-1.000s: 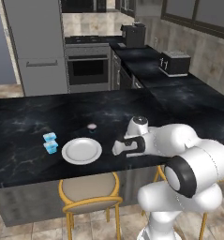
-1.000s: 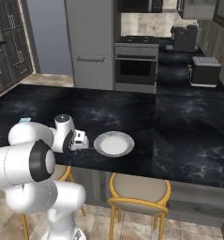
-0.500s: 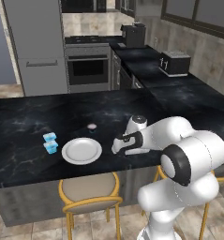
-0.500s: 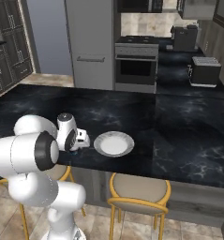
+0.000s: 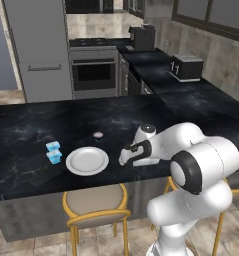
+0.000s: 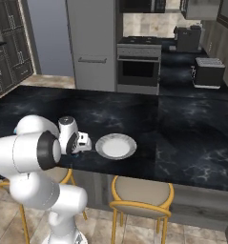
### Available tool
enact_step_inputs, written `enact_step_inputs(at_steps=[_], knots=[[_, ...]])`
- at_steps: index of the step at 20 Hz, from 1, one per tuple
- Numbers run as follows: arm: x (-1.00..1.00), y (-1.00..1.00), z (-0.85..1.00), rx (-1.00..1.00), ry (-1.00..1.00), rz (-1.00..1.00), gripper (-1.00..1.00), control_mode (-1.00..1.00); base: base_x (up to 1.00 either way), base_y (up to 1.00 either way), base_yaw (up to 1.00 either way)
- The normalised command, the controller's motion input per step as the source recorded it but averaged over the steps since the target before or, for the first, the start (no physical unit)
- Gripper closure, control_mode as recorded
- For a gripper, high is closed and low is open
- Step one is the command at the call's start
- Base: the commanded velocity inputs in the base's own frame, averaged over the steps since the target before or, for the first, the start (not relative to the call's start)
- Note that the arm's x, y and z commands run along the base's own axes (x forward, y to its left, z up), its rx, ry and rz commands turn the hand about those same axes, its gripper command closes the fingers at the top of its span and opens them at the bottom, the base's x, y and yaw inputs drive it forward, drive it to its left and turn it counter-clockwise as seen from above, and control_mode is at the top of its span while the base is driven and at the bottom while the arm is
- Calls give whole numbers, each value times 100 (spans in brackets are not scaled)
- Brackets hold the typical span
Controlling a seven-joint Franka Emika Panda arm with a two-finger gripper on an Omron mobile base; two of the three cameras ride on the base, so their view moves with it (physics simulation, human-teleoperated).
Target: Place two yogurt containers on each plate.
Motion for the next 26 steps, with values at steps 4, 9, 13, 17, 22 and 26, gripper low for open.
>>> enact_step_inputs(at_steps=[4,9,13,17,22,26], knots=[[4,1,-3,0,0,0,-100,-100,0,0,0],[10,0,-1,0,0,0,-100,-100,0,0,0],[11,0,-1,0,0,0,100,-100,0,0,0],[10,0,-8,0,2,0,100,-100,0,0,0],[3,0,-4,1,3,2,100,-100,0,0,0],[0,-23,46,4,-1,0,100,-100,0,0,0]])
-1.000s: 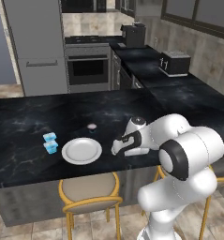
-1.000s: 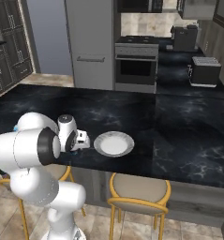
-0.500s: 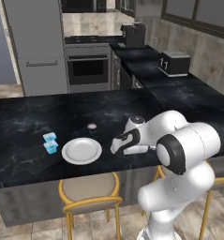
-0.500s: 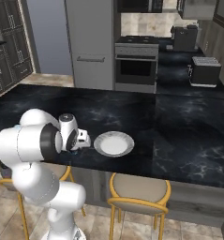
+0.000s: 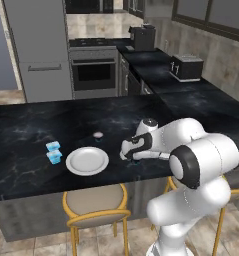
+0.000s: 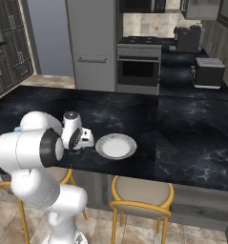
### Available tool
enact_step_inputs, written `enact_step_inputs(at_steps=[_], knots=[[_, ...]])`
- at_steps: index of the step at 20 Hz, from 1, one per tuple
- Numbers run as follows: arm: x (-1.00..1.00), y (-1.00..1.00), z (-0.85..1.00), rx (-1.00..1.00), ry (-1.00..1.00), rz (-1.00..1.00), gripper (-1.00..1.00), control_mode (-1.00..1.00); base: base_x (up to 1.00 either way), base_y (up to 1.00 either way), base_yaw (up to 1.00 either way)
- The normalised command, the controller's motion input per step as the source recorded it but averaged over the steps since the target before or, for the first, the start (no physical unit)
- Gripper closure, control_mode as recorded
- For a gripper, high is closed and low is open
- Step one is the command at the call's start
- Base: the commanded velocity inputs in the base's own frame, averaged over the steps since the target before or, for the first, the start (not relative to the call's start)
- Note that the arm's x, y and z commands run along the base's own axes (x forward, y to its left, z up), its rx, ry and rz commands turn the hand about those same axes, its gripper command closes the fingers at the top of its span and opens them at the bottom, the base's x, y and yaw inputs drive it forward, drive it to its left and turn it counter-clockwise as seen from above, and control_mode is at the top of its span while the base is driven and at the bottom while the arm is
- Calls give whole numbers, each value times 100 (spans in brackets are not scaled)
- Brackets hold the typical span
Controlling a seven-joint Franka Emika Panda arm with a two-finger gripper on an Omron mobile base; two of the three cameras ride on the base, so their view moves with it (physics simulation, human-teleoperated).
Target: Place two yogurt containers on each plate.
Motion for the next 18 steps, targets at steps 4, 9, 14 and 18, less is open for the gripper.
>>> enact_step_inputs(at_steps=[4,9,14,18], knots=[[0,-50,49,0,0,-5,100,-100,0,0,0],[20,-59,24,0,1,-14,100,-100,0,0,0],[31,-60,8,-5,8,-18,100,-100,0,0,0],[37,-52,0,0,3,-14,100,-100,0,0,0]])
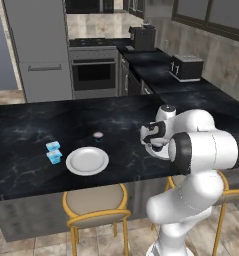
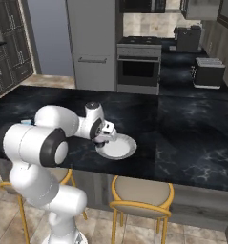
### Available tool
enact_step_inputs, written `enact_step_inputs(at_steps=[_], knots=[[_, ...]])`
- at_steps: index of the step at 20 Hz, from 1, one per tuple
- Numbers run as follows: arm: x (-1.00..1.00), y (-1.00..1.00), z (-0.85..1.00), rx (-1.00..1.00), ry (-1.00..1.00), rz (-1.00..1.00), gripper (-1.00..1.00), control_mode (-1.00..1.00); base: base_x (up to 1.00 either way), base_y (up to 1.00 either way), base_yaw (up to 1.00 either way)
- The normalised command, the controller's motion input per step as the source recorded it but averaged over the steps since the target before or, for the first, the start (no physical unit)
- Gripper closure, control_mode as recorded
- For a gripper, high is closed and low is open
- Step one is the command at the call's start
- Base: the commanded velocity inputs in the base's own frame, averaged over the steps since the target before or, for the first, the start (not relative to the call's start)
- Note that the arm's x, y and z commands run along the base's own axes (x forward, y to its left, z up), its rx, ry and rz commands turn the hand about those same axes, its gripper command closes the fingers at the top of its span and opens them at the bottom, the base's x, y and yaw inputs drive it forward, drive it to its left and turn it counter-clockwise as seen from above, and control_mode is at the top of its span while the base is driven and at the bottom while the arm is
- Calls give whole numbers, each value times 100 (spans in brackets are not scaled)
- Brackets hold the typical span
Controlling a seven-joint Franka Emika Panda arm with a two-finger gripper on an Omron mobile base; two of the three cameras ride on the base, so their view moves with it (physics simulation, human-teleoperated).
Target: Place two yogurt containers on each plate.
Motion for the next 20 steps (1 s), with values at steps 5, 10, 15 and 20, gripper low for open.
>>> enact_step_inputs(at_steps=[5,10,15,20], knots=[[33,-39,-2,0,0,-12,100,-100,0,0,0],[17,-4,-8,1,0,0,100,-100,0,0,0],[3,-8,-19,0,0,0,100,-100,0,0,0],[4,-7,-16,0,1,-1,100,-100,0,0,0]])
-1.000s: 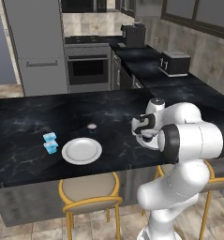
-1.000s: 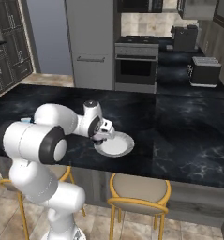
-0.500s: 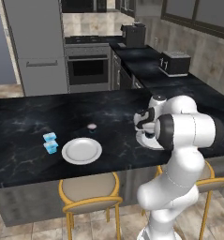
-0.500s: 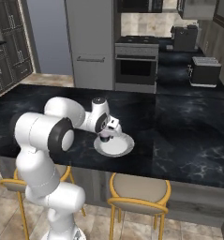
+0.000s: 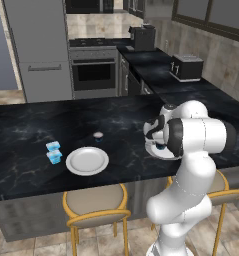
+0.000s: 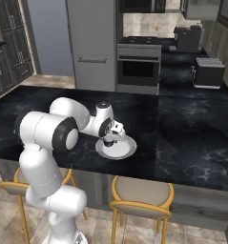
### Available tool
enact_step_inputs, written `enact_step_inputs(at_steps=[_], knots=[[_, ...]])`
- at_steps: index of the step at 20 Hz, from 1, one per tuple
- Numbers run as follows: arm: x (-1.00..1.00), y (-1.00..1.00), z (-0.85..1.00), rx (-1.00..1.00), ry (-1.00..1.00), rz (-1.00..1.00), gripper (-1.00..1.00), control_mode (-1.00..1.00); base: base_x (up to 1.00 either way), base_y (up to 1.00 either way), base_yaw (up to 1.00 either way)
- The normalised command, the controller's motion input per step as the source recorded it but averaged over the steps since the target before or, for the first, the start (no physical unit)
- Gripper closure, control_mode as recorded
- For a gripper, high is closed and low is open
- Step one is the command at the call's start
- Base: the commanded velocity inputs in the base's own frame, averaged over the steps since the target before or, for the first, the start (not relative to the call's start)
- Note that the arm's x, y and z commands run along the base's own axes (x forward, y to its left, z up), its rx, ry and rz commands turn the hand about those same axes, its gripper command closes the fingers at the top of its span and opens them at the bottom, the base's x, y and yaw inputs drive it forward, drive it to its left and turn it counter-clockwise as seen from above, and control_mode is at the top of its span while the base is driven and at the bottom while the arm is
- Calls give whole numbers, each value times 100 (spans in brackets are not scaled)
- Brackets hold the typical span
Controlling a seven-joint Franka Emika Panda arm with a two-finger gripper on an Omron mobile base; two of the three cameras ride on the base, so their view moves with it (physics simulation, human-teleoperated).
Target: Place two yogurt containers on each plate.
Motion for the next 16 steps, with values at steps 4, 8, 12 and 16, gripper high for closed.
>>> enact_step_inputs(at_steps=[4,8,12,16], knots=[[8,0,-7,1,1,0,100,-100,0,0,0],[6,0,-9,0,9,-1,-100,-100,0,0,0],[6,0,-2,0,2,0,-100,-100,0,0,0],[0,-3,2,0,0,0,-100,-100,0,0,0]])
